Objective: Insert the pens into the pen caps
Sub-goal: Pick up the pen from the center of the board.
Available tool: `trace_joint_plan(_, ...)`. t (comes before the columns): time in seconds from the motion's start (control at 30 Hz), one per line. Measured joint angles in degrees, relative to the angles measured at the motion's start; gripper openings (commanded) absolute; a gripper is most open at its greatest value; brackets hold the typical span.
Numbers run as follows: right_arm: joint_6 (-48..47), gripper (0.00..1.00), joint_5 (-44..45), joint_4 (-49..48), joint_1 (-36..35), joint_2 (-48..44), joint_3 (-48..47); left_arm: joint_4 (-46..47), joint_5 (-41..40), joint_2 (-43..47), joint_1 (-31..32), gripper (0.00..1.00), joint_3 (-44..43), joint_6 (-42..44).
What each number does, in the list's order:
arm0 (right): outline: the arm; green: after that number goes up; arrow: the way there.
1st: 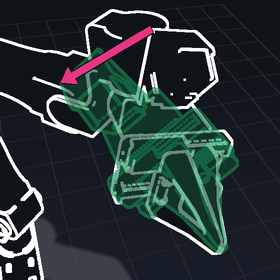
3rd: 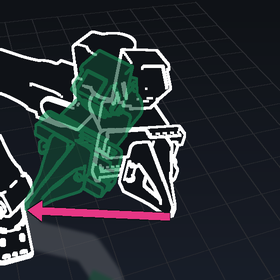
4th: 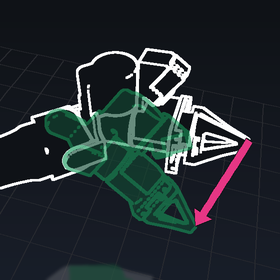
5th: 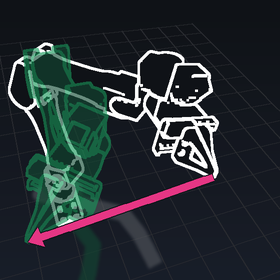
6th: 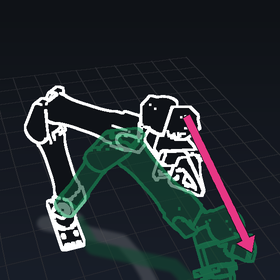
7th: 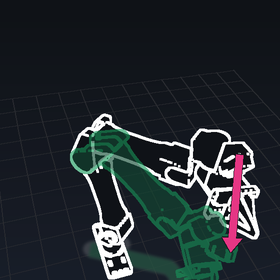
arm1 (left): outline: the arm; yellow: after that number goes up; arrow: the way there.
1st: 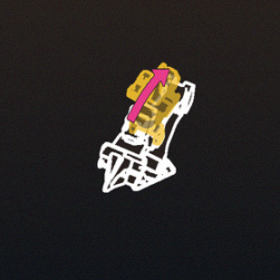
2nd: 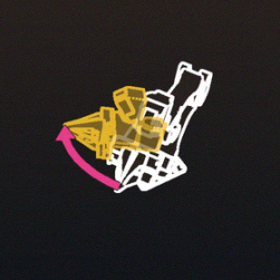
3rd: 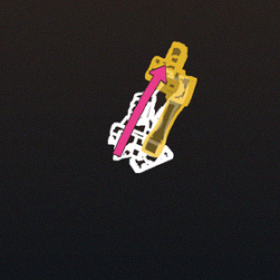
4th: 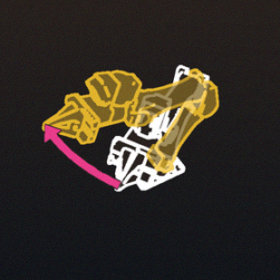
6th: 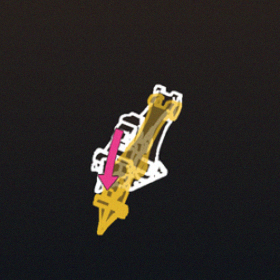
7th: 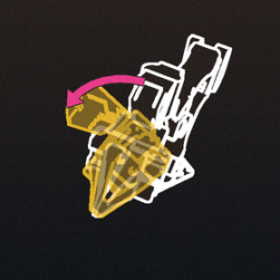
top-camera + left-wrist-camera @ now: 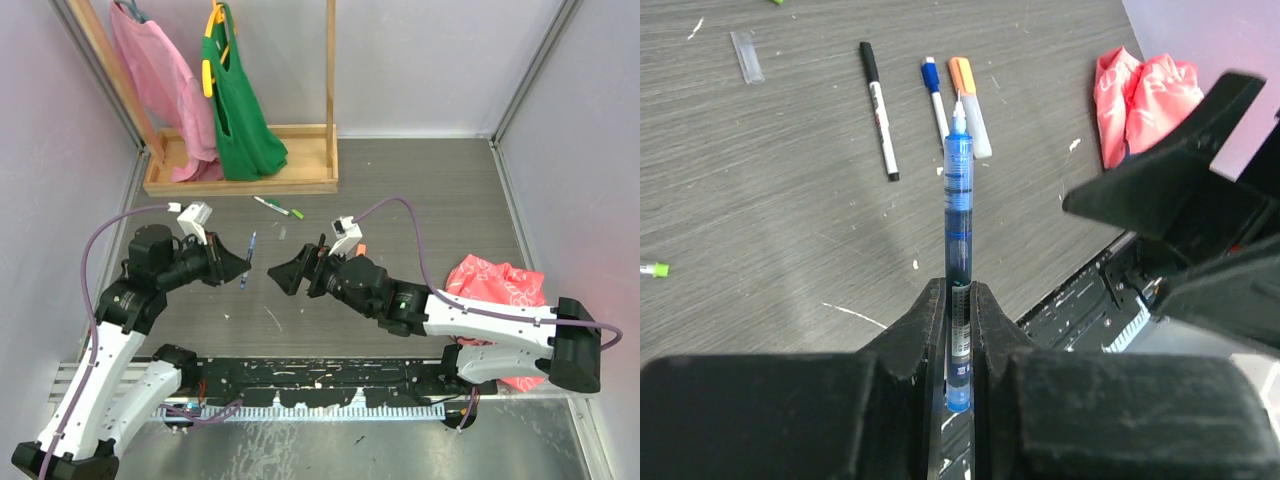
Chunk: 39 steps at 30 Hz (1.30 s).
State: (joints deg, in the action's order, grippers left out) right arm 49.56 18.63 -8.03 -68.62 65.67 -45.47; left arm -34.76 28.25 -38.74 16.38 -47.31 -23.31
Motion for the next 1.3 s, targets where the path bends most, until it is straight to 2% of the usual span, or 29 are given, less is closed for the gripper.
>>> trace_joint_plan(0.07,0.13,0.85,1.7,-4.02,0.0,0.48,-0.07,-0.74,1.03,0.72,0.0,0.09,0.0,0.7)
trace_joint_plan(0.43,1.03,0.7,4.37,-11.19,0.07,8.02,-4.04,-1.53,7.13,2.21,0.0,0.07,1.57,3.28)
trace_joint_plan(0.7,3.61,0.56,4.7,-14.43,0.11,9.94,-4.04,-1.51,9.22,2.23,0.0,0.06,2.25,3.26)
trace_joint_plan(0.97,5.81,0.49,3.04,-14.84,1.4,12.35,-4.04,-1.49,11.45,2.64,0.0,0.05,2.25,3.45)
trace_joint_plan(1.17,6.78,0.34,1.2,-15.39,2.36,13.11,-4.04,-1.31,12.72,2.64,0.0,0.05,2.43,3.5)
trace_joint_plan(1.3,7.15,0.23,-0.02,-16.0,2.64,13.11,-4.04,-1.25,13.18,2.62,0.0,0.11,2.62,3.5)
